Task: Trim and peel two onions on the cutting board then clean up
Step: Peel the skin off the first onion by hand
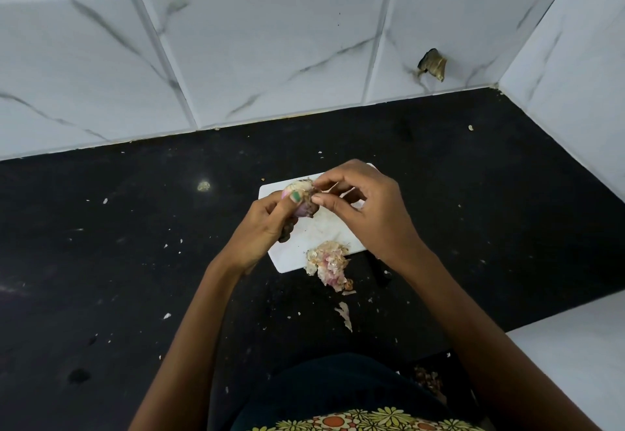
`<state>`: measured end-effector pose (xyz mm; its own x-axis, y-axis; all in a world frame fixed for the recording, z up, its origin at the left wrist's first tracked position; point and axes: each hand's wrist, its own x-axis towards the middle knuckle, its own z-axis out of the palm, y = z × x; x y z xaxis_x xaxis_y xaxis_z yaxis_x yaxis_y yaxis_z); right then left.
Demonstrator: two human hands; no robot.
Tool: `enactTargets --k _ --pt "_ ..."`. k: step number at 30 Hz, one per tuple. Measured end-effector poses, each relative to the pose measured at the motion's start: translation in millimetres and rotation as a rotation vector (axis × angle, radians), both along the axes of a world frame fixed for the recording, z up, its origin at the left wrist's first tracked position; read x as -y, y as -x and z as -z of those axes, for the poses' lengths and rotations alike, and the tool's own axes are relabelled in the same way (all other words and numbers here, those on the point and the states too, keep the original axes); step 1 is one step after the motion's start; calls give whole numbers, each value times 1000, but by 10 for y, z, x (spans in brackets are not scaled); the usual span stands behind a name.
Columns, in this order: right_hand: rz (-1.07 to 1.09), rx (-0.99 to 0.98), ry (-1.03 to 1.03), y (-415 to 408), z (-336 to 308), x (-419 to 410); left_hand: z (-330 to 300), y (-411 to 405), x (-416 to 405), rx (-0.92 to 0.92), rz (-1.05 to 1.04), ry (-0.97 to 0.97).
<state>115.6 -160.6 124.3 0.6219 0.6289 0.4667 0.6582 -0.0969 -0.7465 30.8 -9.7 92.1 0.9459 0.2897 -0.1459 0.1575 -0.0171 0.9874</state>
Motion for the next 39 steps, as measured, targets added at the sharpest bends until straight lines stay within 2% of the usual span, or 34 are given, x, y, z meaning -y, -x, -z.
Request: enactTargets --k 5,14,22,28,32,34,39 --pt "9 123 12 -17 30 -37 -38 9 12 5 38 -22" --pt "60 200 168 4 69 -50 -63 8 4 78 80 -96" --pt "73 246 261 25 128 -34 9 -4 12 89 75 -77" --pt "-9 165 341 87 210 27 84 1 0 41 -11 -5" --pt "-71 88 593 21 274 117 105 16 -40 4 -66 128" --pt "-85 -8 652 -18 270 143 123 5 -67 1 -70 157" --pt "-64 -174 358 3 93 103 138 -22 -93 -27 -46 178"
